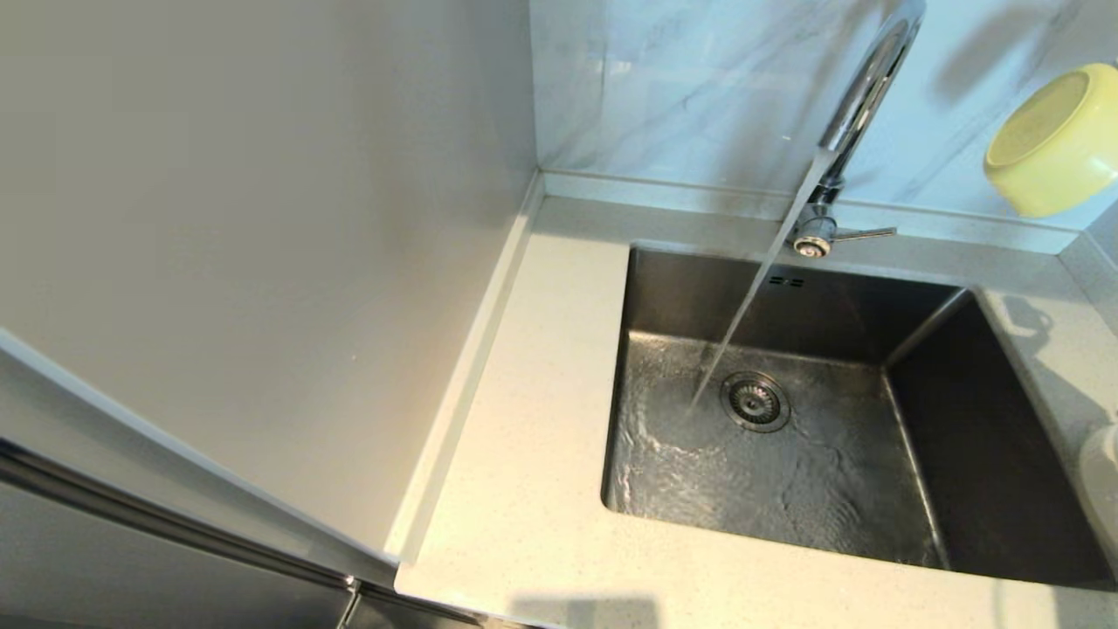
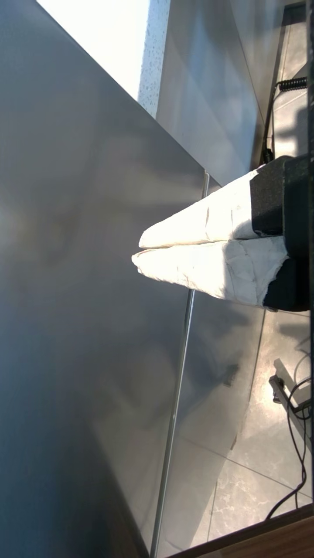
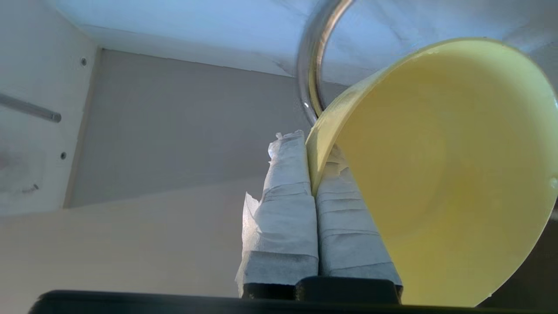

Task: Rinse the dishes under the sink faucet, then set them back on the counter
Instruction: Rinse the bowl, then place the bowl on the table

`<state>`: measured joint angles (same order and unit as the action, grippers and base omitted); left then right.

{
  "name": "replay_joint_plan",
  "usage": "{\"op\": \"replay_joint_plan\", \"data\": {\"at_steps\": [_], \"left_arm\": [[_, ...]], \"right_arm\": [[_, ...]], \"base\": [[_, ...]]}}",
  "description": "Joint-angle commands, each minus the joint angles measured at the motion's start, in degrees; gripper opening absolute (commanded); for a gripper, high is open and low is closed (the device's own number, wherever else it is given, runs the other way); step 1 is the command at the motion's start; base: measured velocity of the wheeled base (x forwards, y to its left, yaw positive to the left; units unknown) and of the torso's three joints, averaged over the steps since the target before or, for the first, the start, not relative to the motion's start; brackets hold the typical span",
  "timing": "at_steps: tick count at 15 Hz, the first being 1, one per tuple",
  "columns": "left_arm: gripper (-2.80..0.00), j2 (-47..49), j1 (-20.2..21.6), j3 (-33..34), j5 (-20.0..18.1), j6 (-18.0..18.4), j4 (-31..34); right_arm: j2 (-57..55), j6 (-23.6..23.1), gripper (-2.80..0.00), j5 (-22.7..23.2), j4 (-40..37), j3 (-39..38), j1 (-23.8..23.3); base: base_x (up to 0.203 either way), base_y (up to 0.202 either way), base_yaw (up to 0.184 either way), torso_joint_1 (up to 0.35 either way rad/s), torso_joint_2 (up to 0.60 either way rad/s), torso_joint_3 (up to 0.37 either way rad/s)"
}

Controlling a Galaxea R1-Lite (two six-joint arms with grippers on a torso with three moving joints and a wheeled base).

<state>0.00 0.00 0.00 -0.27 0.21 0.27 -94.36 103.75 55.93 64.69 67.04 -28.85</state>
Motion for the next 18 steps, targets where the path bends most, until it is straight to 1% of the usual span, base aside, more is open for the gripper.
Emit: {"op": "replay_joint_plan", "data": {"at_steps": [1,2,3,4,5,6,7,8,9,10,11,12,13,14,15,17,18], "left_arm": [[-2.8,0.0,0.0,0.0,0.0,-0.03,0.0],[-2.8,0.0,0.0,0.0,0.0,-0.03,0.0],[-2.8,0.0,0.0,0.0,0.0,-0.03,0.05],[-2.8,0.0,0.0,0.0,0.0,-0.03,0.0],[-2.8,0.0,0.0,0.0,0.0,-0.03,0.0],[-2.8,0.0,0.0,0.0,0.0,-0.03,0.0],[-2.8,0.0,0.0,0.0,0.0,-0.03,0.0],[-2.8,0.0,0.0,0.0,0.0,-0.03,0.0],[-2.8,0.0,0.0,0.0,0.0,-0.03,0.0],[-2.8,0.0,0.0,0.0,0.0,-0.03,0.0],[-2.8,0.0,0.0,0.0,0.0,-0.03,0.0],[-2.8,0.0,0.0,0.0,0.0,-0.03,0.0],[-2.8,0.0,0.0,0.0,0.0,-0.03,0.0],[-2.8,0.0,0.0,0.0,0.0,-0.03,0.0],[-2.8,0.0,0.0,0.0,0.0,-0.03,0.0],[-2.8,0.0,0.0,0.0,0.0,-0.03,0.0],[-2.8,0.0,0.0,0.0,0.0,-0.03,0.0]], "right_arm": [[2.08,0.33,-2.8,1.06,-2.1,-2.75,-0.93],[2.02,0.29,-2.8,0.86,-6.03,-4.77,-1.35],[2.0,0.26,-2.8,-0.5,-13.17,-4.58,-1.74],[1.76,-0.17,-2.8,-2.57,-24.4,-1.85,-2.02],[1.34,-2.38,-2.8,-4.84,-38.01,2.86,-2.16],[0.94,-7.68,-2.8,-8.17,-55.35,8.91,-1.88],[0.62,-18.54,-2.8,-14.42,-71.91,14.47,-0.86],[0.61,-31.97,-2.8,-21.34,-81.91,17.47,0.39],[0.96,-47.56,-2.8,-27.79,-88.43,19.74,1.92],[1.15,-63.7,-2.8,-31.53,-90.36,21.02,3.28],[0.66,-79.44,-2.8,-34.13,-90.45,22.16,4.24],[-0.56,-93.0,-2.8,-36.08,-89.41,23.37,4.6],[-2.69,-104.3,-2.8,-37.41,-87.42,24.6,4.61],[-5.43,-113.49,-2.8,-38.4,-85.38,25.77,4.53],[-8.04,-120.25,-2.8,-39.16,-83.88,26.77,4.43],[-11.53,-127.06,-2.8,-39.85,-82.42,27.53,4.34],[-12.7,-128.9,-2.8,-40.18,-82.24,27.64,4.21]], "base": [[0.0,0.0,0.0,0.0,0.0,0.0],[0.0,0.0,0.0,0.0,0.0,0.0],[0.0,0.0,0.0,0.0,0.0,0.0],[0.0,0.0,0.0,0.0,0.0,0.0],[0.0,0.0,0.0,0.0,0.0,0.0],[0.0,0.0,0.0,0.0,0.0,0.0],[0.0,0.0,0.0,0.0,0.0,0.0],[0.0,0.0,0.0,0.0,0.0,0.0],[0.0,0.0,0.0,0.0,0.0,0.0],[0.0,0.0,0.0,0.0,0.0,0.0],[0.0,0.0,0.0,0.0,0.0,0.0],[0.0,0.0,0.0,0.0,0.0,0.0],[0.0,0.0,0.0,0.0,0.0,0.0],[0.0,0.0,0.0,0.0,0.0,0.0],[0.0,0.0,0.0,0.0,0.0,0.0],[0.0,0.0,0.0,0.0,0.0,0.0],[0.0,0.0,0.0,0.0,0.0,0.0]]}}
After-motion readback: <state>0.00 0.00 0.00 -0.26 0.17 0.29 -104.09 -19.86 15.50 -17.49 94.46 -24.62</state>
